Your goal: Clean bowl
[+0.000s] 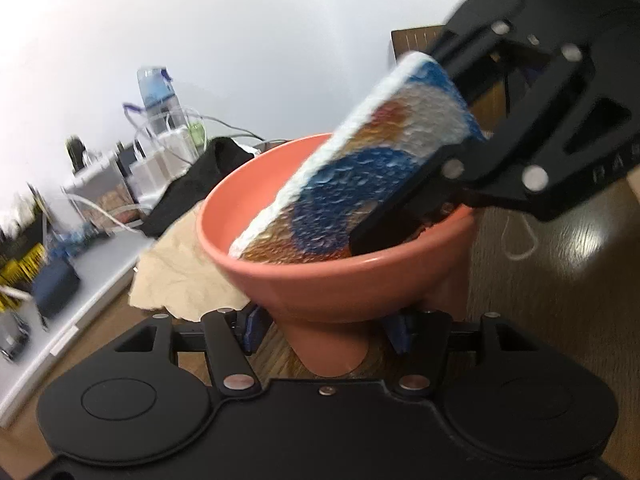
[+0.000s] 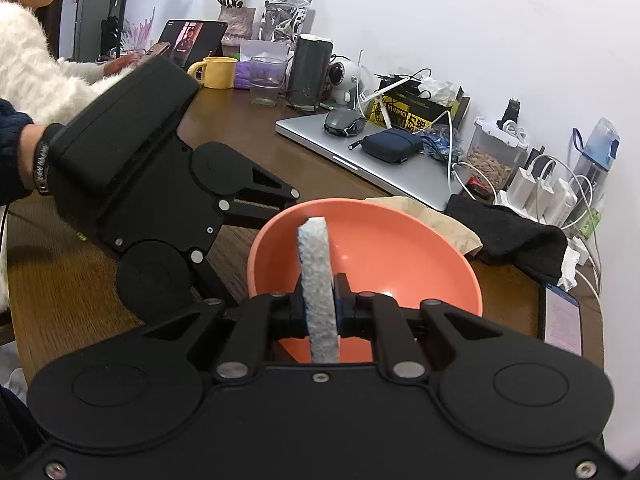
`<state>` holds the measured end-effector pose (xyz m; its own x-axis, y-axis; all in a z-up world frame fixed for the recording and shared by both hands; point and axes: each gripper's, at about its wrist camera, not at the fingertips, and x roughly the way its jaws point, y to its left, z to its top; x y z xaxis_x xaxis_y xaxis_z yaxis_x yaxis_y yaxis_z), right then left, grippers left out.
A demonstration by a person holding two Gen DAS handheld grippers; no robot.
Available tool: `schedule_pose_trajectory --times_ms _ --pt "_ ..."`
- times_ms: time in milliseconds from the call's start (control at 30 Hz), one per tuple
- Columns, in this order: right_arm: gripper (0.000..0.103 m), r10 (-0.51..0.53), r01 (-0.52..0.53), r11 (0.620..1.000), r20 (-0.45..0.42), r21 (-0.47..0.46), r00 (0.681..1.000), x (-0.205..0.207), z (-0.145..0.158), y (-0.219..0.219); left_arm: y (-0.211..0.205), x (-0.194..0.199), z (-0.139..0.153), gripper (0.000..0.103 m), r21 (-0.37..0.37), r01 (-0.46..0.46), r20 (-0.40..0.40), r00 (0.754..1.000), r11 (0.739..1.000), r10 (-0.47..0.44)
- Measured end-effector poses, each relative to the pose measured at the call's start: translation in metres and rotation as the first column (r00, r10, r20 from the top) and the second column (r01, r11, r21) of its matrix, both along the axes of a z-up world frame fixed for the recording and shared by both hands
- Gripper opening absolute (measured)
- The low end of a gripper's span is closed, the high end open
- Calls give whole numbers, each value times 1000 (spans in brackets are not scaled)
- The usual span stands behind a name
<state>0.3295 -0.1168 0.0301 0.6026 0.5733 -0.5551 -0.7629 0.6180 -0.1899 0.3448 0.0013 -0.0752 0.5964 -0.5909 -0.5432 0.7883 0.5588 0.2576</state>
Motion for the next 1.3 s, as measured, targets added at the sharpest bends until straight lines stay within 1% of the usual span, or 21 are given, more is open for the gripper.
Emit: schedule_pose_trajectory --times_ms 67,133,167,200,233,367,400,467,533,667,700,733,833,900,967,1000,1033,1067,1167,1233,1300 --pt "15 -1 1 1000 3 0 1000 0 0 0 -1 2 1 57 -6 -2 -14 1000 1000 2" --pt "15 -13 13 1000 1 5 1000 2 0 -1 4 15 2 56 -59 -13 -128 992 998 5" --pt "15 -17 17 1000 1 6 1000 3 0 -2 8 21 2 56 -84 -19 -180 984 996 4" --pt "15 -20 20 1000 1 8 1000 3 -1 -2 13 30 1 57 -119 -25 -245 970 993 -5" --pt "15 -22 22 1000 -1 10 1000 4 -1 -2 16 34 1 58 -129 -12 -262 965 992 -22" --pt "15 -22 22 999 -12 24 1000 4 -2 -7 11 32 1 60 -102 41 -221 973 994 -63" --pt "16 -21 21 999 -18 30 1000 5 -2 -8 11 33 1 60 -97 51 -205 976 994 -70" --pt "16 -18 19 999 -37 42 999 8 -1 -11 11 33 0 52 -84 73 -169 982 994 -86" --pt "16 -16 18 999 -39 44 999 8 -1 -12 7 25 0 51 -58 86 -114 989 995 -92" --pt "16 -8 10 999 -35 43 999 2 -2 -13 5 20 -1 48 -34 96 -67 993 995 -98" --pt "16 0 2 999 -35 49 999 0 -2 -15 4 18 -1 44 -16 102 -41 994 995 -103" --pt "16 10 -7 998 -44 61 999 -2 -3 -18 4 9 0 44 17 112 -4 994 994 -112" --pt "16 37 -31 995 -59 97 998 -12 -4 -26 4 -19 2 46 82 140 63 987 987 -145" --pt "16 57 -53 992 -31 111 998 -28 -5 -28 3 -24 2 45 109 152 93 982 982 -162" --pt "16 62 -62 989 7 132 998 -40 -6 -28 4 -32 3 45 156 152 167 970 976 -178" --pt "16 72 -79 987 56 139 996 -49 -7 -28 4 -36 4 44 179 150 207 960 972 -187" --pt "16 77 -90 985 94 146 993 -55 -10 -27 5 -40 4 44 219 137 250 949 966 -191" --pt "16 80 -100 983 130 151 988 -60 -13 -25 6 -43 4 44 263 117 295 935 958 -196" --pt "16 68 -100 978 179 181 982 -65 -18 -16 8 -54 1 44 379 45 417 884 924 -214" --pt "15 57 -100 973 206 208 977 -65 -22 -9 9 -58 -5 44 432 -11 484 847 902 -222" --pt "15 61 -112 971 236 210 970 -67 -26 -3 11 -61 -9 44 452 -44 516 828 891 -221"
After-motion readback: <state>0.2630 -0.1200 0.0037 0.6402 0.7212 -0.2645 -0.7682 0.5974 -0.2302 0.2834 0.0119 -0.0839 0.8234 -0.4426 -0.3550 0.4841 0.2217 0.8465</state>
